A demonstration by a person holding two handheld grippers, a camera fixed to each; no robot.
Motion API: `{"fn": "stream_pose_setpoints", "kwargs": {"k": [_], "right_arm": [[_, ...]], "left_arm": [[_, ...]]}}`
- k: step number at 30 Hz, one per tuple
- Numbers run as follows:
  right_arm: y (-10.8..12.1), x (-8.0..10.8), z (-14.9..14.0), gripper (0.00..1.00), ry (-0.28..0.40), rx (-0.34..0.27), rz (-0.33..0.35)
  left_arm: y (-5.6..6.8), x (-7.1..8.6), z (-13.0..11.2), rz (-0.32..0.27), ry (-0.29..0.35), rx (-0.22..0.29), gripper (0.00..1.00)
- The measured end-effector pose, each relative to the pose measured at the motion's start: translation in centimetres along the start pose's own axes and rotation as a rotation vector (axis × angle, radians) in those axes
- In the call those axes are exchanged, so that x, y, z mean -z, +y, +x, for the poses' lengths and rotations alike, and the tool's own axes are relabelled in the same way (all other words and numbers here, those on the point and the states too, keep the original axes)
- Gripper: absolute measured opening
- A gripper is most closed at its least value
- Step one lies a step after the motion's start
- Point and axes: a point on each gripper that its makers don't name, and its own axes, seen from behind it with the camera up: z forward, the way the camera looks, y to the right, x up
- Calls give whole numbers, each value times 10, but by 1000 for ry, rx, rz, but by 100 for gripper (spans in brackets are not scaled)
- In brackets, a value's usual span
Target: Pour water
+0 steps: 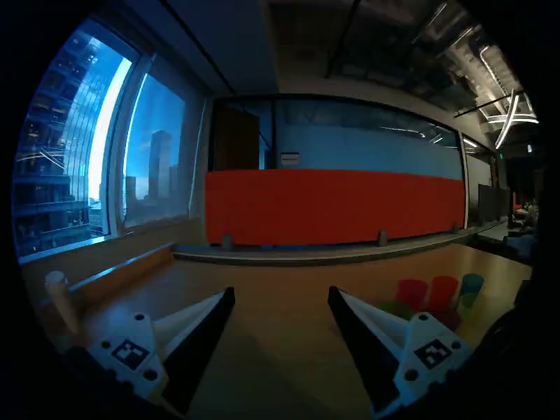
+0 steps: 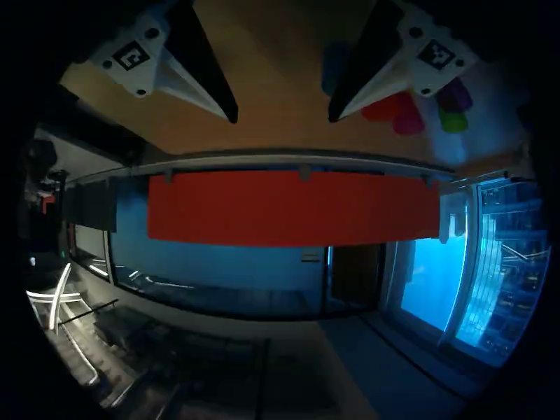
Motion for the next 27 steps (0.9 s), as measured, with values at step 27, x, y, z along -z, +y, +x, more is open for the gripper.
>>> {"fn": "stream_pose_setpoints", "kwargs": {"k": [27], "right_arm": [[-5,-7,131,100,-15,7,58]], "left_arm": [[29,-26,142,-128,0,32,99]]}}
